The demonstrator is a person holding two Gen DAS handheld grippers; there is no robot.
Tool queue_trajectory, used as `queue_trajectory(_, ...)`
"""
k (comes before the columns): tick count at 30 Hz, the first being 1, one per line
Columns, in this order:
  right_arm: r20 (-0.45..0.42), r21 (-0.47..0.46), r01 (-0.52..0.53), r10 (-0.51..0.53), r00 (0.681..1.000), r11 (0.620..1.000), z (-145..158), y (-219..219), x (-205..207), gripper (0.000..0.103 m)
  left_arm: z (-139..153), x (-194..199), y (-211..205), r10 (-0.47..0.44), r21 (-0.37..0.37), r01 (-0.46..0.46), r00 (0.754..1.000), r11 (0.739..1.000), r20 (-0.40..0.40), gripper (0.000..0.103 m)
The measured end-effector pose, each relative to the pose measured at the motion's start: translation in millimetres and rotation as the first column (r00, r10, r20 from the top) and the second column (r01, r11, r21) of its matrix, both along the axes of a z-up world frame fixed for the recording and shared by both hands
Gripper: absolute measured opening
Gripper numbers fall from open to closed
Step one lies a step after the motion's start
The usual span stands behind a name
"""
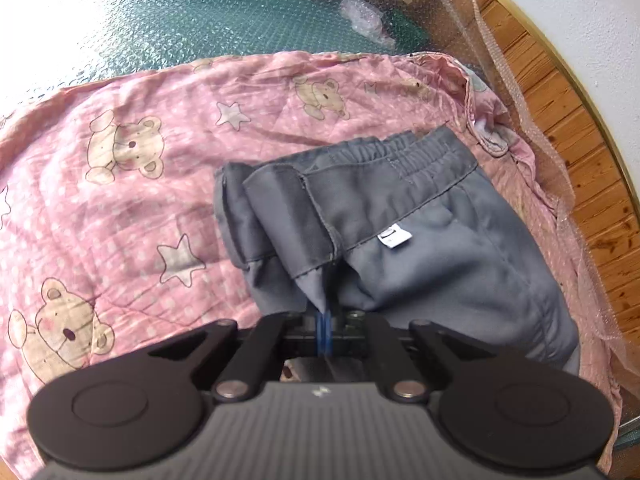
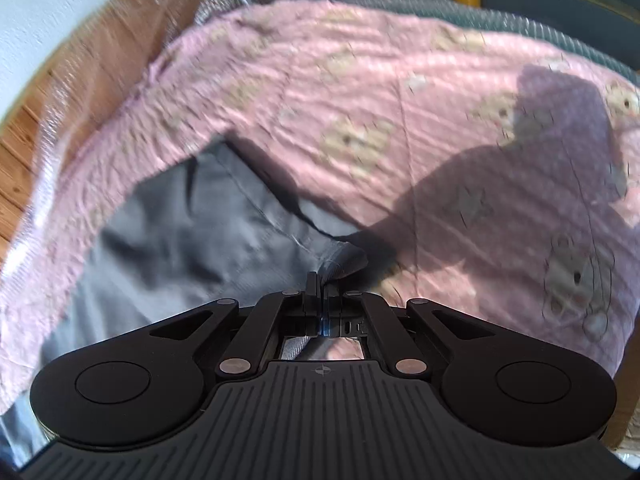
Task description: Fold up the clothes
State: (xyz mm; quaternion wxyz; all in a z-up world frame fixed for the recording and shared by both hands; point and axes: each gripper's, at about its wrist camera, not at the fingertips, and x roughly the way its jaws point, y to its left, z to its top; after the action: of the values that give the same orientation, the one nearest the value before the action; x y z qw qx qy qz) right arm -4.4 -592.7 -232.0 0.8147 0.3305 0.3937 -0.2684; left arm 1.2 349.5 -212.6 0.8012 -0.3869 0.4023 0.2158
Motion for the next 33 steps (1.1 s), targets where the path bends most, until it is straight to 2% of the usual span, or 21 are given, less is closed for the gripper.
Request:
queue_trajectory(3, -0.019, -0.017, -0.012, 0.011, 1.0, 1.0, -1, 0, 5, 0.0, -1, 4, 3, -0.007, -0.017, 0.007, 1.0, 1.0, -0.006, 0.004)
queue_trajectory(5, -0.033, -0.014, -0.022, 0.021, 0.999, 1.0, 2, -2, 9, 0.0, 11, 6, 4, -0.031, 0.011, 0.031, 0.999, 0.999, 0.013, 0.006)
queue_trajectory(7, -0.01, -0.026, -0.027, 0.027, 1.0, 0.999, 11, 0, 10, 0.0, 28, 10, 6, -0.06, 0.065, 0.056, 0.996, 0.996, 0.06, 0.003)
queue_trajectory(11, 0.142, -0.075, -0.04, 0.05, 0.989, 0.996, 50, 9, 10, 0.0, 68, 15, 6, -0.129, 0.184, 0.094, 0.973, 0.978, 0.192, 0.002)
queue_trajectory(12, 0.141, -0.069, -0.039, 0.049, 0.989, 0.997, 49, 11, 11, 0.0, 62, 15, 10, -0.121, 0.188, 0.087, 0.976, 0.978, 0.178, 0.002)
queue_trajectory(14, 0.137, -0.058, -0.038, 0.045, 0.99, 0.998, 49, 14, 13, 0.0, 28, 20, 17, -0.096, 0.146, 0.087, 0.994, 0.985, 0.051, 0.002)
queue_trajectory(15, 0.086, -0.059, -0.046, 0.051, 0.995, 0.997, 38, 17, 15, 0.0, 15, 21, 16, -0.099, 0.144, 0.098, 0.995, 0.985, 0.0, 0.002)
queue_trajectory(16, 0.034, -0.06, -0.054, 0.056, 0.998, 0.997, 26, 19, 17, 0.0, 10, 18, 13, -0.105, 0.158, 0.105, 0.994, 0.982, -0.008, 0.002)
queue_trajectory(18, -0.013, -0.038, -0.028, 0.027, 1.0, 0.999, 9, 16, 11, 0.0, 3, 10, 14, -0.064, 0.122, 0.063, 0.998, 0.991, 0.003, 0.004)
queue_trajectory(22, -0.018, -0.061, -0.063, 0.062, 0.998, 0.996, 0, 14, 5, 0.0, -2, 9, 19, -0.059, 0.105, 0.059, 0.998, 0.993, 0.003, 0.008)
queue_trajectory(25, -0.031, -0.049, -0.088, 0.087, 0.996, 0.995, 2, 8, 6, 0.001, 4, -2, 27, -0.067, 0.109, 0.065, 0.998, 0.992, 0.013, 0.02)
queue_trajectory(27, -0.042, -0.048, -0.031, 0.029, 0.999, 0.998, 8, -2, -2, 0.017, 9, -12, 32, -0.06, 0.112, 0.058, 0.998, 0.992, 0.011, 0.039)
queue_trajectory(28, -0.055, -0.062, 0.006, -0.009, 0.998, 0.998, 11, -7, -7, 0.034, 12, -16, 35, -0.049, 0.111, 0.049, 0.999, 0.993, -0.005, 0.046)
queue_trajectory(29, -0.067, -0.103, 0.051, -0.058, 0.996, 0.993, 18, -12, -14, 0.047, 14, -20, 38, -0.036, 0.11, 0.038, 0.999, 0.993, -0.022, 0.062)
queue_trajectory(30, -0.077, -0.144, 0.096, -0.108, 0.991, 0.985, 25, -17, -21, 0.047, 16, -23, 40, -0.023, 0.11, 0.029, 0.999, 0.994, -0.049, 0.073)
queue_trajectory(32, -0.037, -0.166, 0.151, -0.16, 0.986, 0.974, 41, -32, -32, 0.046, 25, -23, 42, -0.021, 0.119, 0.031, 0.996, 0.992, -0.083, 0.074)
queue_trajectory(33, -0.013, -0.179, 0.132, -0.136, 0.991, 0.975, 50, -33, -28, 0.046, 30, -23, 42, -0.021, 0.123, 0.033, 0.995, 0.992, -0.099, 0.074)
